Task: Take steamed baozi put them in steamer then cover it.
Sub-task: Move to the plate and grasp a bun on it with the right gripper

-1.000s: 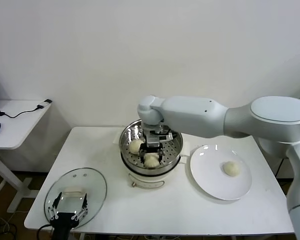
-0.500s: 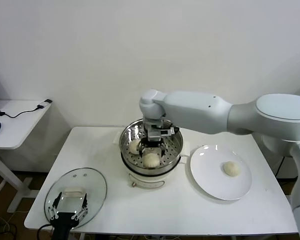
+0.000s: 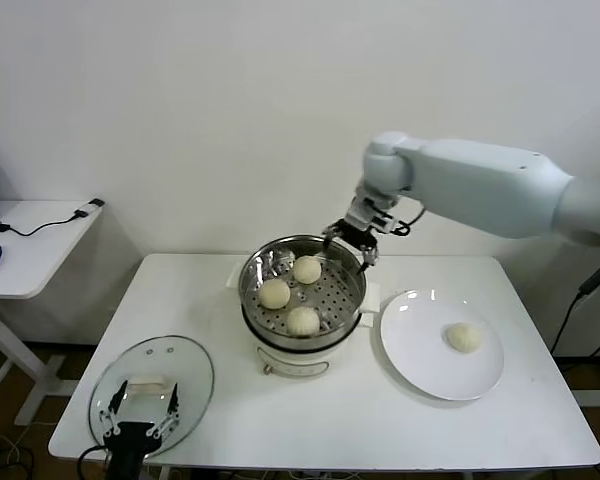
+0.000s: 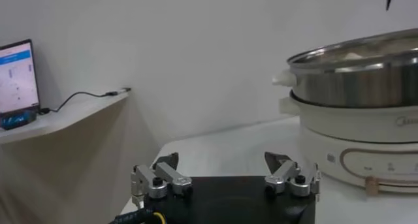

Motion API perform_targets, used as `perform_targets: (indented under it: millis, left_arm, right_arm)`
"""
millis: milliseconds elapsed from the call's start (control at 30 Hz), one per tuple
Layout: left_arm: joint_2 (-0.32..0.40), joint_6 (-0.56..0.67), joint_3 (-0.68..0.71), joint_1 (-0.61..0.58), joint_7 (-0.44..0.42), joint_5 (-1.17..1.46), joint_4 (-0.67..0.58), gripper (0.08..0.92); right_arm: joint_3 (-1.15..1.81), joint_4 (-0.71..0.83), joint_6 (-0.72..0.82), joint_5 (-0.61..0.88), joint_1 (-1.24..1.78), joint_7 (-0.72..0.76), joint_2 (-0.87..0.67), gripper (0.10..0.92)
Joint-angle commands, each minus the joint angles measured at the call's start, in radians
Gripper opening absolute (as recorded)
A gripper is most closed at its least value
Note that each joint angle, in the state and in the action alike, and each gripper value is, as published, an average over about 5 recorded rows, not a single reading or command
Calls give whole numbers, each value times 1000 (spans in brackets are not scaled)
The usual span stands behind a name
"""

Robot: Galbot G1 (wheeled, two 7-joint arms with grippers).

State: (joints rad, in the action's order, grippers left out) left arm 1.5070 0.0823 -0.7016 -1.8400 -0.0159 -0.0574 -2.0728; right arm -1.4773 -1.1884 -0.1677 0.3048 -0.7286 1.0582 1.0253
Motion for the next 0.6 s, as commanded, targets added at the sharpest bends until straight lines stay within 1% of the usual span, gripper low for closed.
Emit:
perform_targets:
  millis: [33, 167, 333, 600]
  left_arm:
    - [1, -3, 1, 0, 0, 3, -7, 823]
    - [0, -5, -1, 0, 0, 2, -9, 823]
    - [-1, -8, -3, 0, -1, -2, -8, 823]
    - [0, -17, -8, 4, -1, -11, -10, 823]
  right_arm:
    - [-3, -20, 381, 164, 34, -29, -316, 823]
    - [93, 10, 354, 42, 174, 23, -396, 823]
    - [254, 73, 318, -114, 357, 68, -434, 823]
    - [447, 172, 297, -231, 585, 76, -413, 823]
